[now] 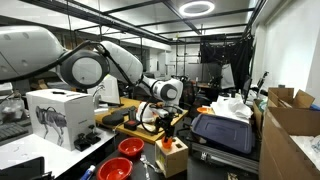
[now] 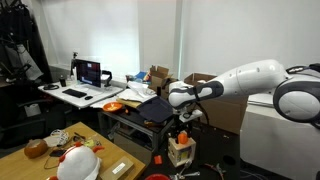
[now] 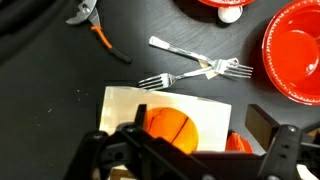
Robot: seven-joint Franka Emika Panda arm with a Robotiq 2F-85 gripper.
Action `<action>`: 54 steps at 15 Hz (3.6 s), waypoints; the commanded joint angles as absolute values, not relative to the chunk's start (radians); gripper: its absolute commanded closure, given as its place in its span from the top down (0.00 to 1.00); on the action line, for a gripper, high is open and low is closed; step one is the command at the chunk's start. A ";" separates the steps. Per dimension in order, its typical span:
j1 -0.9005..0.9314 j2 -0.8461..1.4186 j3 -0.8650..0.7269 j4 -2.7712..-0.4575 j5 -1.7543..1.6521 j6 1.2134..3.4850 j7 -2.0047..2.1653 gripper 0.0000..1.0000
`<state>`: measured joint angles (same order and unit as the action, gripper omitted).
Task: Put the orange object on the table
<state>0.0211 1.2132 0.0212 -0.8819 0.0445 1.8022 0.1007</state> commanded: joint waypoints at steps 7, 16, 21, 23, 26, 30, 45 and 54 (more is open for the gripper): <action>0.034 1.213 0.016 -0.879 0.042 1.906 0.112 1.00; 0.057 1.235 -0.026 -0.875 0.020 1.969 0.176 1.00; 0.072 1.258 -0.060 -0.875 -0.009 1.981 0.243 1.00; 0.068 1.257 -0.068 -0.879 -0.003 1.971 0.245 1.00; 0.057 1.255 -0.078 -0.878 0.004 1.961 0.255 0.75; 0.044 1.236 -0.082 -0.894 0.009 1.969 0.254 0.51; -0.026 0.978 0.029 -1.187 0.082 1.990 0.033 0.07; -0.088 0.778 0.049 -1.544 0.120 2.025 -0.108 0.07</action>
<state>-0.0658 0.8987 0.0432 -1.3511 0.1030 1.9785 -0.0626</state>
